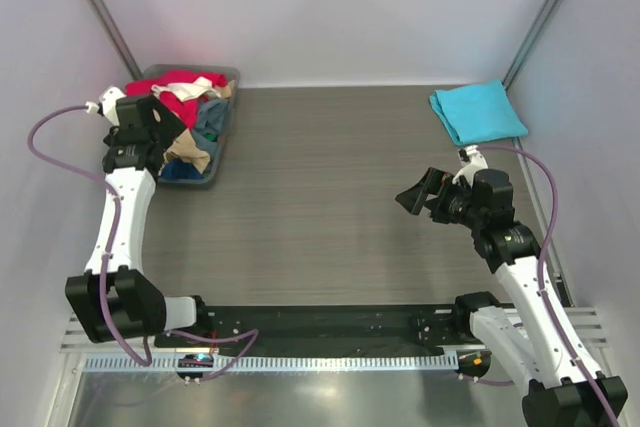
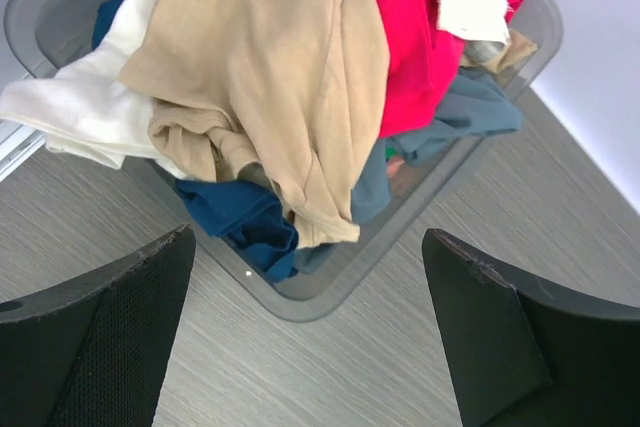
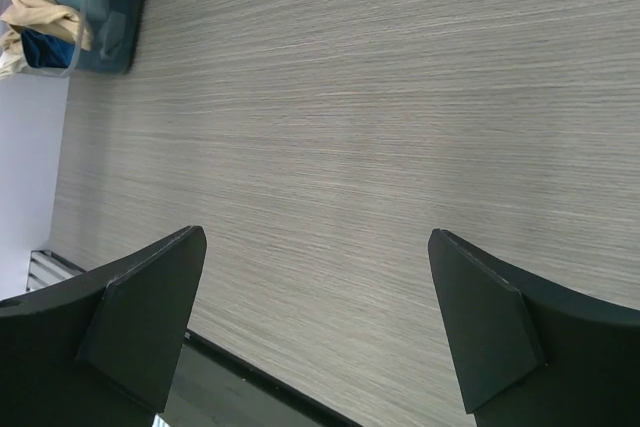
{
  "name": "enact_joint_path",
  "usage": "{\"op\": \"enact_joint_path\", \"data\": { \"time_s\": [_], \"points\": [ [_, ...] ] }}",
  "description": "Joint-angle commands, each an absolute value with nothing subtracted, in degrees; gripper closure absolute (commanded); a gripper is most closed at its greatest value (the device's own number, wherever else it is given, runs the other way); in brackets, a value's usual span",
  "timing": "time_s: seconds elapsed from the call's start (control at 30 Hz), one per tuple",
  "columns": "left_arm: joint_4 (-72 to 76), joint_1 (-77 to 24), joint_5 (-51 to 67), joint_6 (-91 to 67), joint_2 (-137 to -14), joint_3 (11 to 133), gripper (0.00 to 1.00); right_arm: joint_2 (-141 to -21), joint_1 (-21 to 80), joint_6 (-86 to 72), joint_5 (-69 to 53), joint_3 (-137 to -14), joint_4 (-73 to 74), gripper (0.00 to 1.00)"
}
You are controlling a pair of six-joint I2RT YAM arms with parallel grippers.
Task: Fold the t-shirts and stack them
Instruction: Grab the tshirt from the pile, then move the tshirt to the center of the board
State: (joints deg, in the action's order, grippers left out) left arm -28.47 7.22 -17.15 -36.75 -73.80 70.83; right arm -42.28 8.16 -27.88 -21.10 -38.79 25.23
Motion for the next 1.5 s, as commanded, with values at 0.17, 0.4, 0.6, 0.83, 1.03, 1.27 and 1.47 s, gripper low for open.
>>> {"op": "enact_joint_path", "data": {
  "time_s": [0.17, 0.4, 0.6, 0.83, 1.03, 1.27, 1.47],
  "points": [
    [-25.76, 10.63, -14.86, -34.63, -83.56, 77.96, 0.16, -39.46, 8.61, -26.72, -18.63, -39.64, 25.40, 0.00],
    [-25.31, 10.72, -12.65, -35.33, -91.57, 77.61, 0.27, -42.28, 8.61, -26.37, -19.42, -39.99, 25.40, 0.00],
    [-24.87, 10.81, -14.41, -37.79, -95.70, 76.11, 0.36, -42.45, 8.70, -26.28, -19.34, -39.64, 25.05, 0.00],
    [-26.54, 10.81, -11.78, -39.37, -96.60, 82.08, 1.00, -42.36, 8.61, -26.45, -19.42, -39.29, 24.87, 0.00],
    [-32.50, 6.09, -2.32, -40.35, -92.82, 102.26, 1.00, -42.45, 8.61, -26.28, -17.85, -39.46, 24.70, 0.00],
    [-47.56, -4.13, -1.59, -37.78, -90.55, 142.74, 1.00, -41.49, 8.70, -26.80, -16.52, -41.04, 24.79, 0.00],
    [-44.64, -4.04, -0.45, -37.44, -73.76, 118.37, 0.78, -40.87, 8.79, -27.77, -14.78, -46.13, 27.68, 0.00]
  ]
}}
